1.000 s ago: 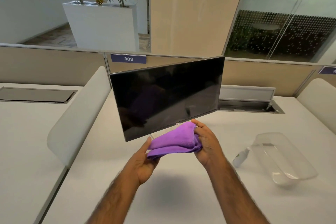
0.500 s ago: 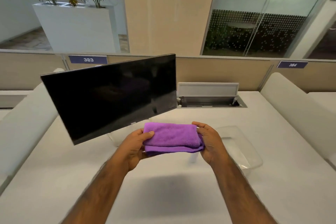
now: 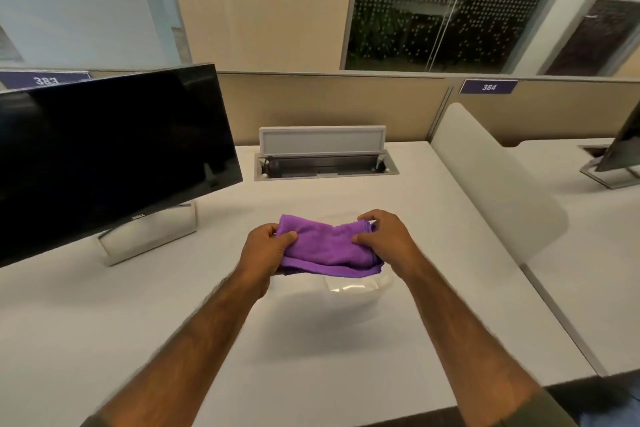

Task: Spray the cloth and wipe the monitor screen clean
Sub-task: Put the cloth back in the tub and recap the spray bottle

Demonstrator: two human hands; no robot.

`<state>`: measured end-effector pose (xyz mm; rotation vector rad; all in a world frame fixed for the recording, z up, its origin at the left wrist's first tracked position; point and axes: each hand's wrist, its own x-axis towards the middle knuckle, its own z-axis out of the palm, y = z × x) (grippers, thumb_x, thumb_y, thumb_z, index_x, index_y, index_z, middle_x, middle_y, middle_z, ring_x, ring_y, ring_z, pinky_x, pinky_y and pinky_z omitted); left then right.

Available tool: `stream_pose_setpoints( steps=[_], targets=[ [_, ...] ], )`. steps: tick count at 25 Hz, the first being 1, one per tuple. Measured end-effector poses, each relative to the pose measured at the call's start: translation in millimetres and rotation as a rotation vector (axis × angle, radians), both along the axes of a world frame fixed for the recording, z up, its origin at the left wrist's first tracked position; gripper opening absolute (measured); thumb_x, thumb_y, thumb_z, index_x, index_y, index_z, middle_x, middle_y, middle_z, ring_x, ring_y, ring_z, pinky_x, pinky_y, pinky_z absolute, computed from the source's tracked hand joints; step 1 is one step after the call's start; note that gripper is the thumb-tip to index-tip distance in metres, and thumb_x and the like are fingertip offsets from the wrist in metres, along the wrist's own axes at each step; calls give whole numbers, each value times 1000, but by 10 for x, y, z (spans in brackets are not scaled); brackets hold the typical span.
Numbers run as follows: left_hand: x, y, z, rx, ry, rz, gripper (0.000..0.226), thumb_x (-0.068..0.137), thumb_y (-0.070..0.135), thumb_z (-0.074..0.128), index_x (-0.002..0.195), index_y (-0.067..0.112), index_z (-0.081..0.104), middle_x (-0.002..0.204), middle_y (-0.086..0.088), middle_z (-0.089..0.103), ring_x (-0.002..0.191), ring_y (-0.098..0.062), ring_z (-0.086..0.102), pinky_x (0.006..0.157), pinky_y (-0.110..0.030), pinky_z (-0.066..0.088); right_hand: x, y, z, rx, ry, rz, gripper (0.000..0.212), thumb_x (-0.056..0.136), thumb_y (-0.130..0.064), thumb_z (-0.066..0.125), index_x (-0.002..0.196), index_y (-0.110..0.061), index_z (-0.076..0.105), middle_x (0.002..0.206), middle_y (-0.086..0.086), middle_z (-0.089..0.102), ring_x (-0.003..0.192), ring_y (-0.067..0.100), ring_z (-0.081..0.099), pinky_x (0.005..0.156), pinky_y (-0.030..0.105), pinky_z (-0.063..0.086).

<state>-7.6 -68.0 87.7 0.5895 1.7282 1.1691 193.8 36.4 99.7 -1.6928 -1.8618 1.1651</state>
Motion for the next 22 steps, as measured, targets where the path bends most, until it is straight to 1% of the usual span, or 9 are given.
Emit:
stream_pose_setpoints(
  steps=[2,4,8,10,12,14,16,19,22],
  targets=[
    [138,94,-91,-28,83,-40,23,104,19,64,125,8,65,121,-12,70,104,-30,71,87,-48,65,109,121,-99,73,-117,29,38,83,-17,80,119,-16,65,117,2,66,99,19,60,86,29,51],
    [261,165,-199,-39,125,-77,23,101,16,67,121,5,66,120,-14,71,106,-32,71,84,-51,66,204,198,-208,118,-201,42,33,86,-19,77,118,-16,66,116,2,67,97,18,59,87,27,48],
    [478,258,-361,-68,234,-120,33,93,15,74,122,5,64,119,-15,70,105,-34,72,81,-55,65,355,289,-405,162,-244,70,27,86,-17,74,113,-17,68,113,2,70,95,19,62,86,27,48],
    [556,300,-416,-58,289,-151,41,91,13,75,128,10,61,120,-12,69,107,-33,70,86,-54,64,396,305,-476,160,-271,126,29,86,-15,72,115,-18,67,114,2,70,98,20,62,86,27,49],
    [618,326,-464,-59,377,-216,49,92,9,71,139,12,57,124,-9,67,110,-30,67,96,-48,60,419,306,-527,152,-320,214,34,86,-13,69,119,-19,66,117,2,67,101,21,62,87,29,50],
    [668,353,-504,-83,497,-295,57,95,8,68,149,13,52,135,-8,64,121,-28,63,104,-36,53,426,315,-558,149,-377,325,38,85,-11,67,123,-20,64,122,3,66,106,22,61,90,31,50],
    [713,383,-511,-98,589,-359,56,96,9,66,150,12,51,142,-7,62,125,-26,61,103,-29,48,414,340,-574,163,-432,424,40,87,-10,66,126,-19,63,125,3,65,111,23,61,95,33,51],
    [750,457,-540,-120,675,-422,43,96,8,66,138,11,59,131,-8,68,105,-20,61,86,-23,46,358,389,-585,216,-522,501,34,91,-12,63,124,-19,62,121,4,63,105,26,62,93,37,53],
    [820,518,-558,-144,746,-477,31,96,8,63,126,11,63,119,-7,70,95,-17,58,79,-24,44,326,434,-606,277,-608,556,23,93,-13,59,116,-18,61,113,6,62,94,25,62,86,40,56]
  ],
)
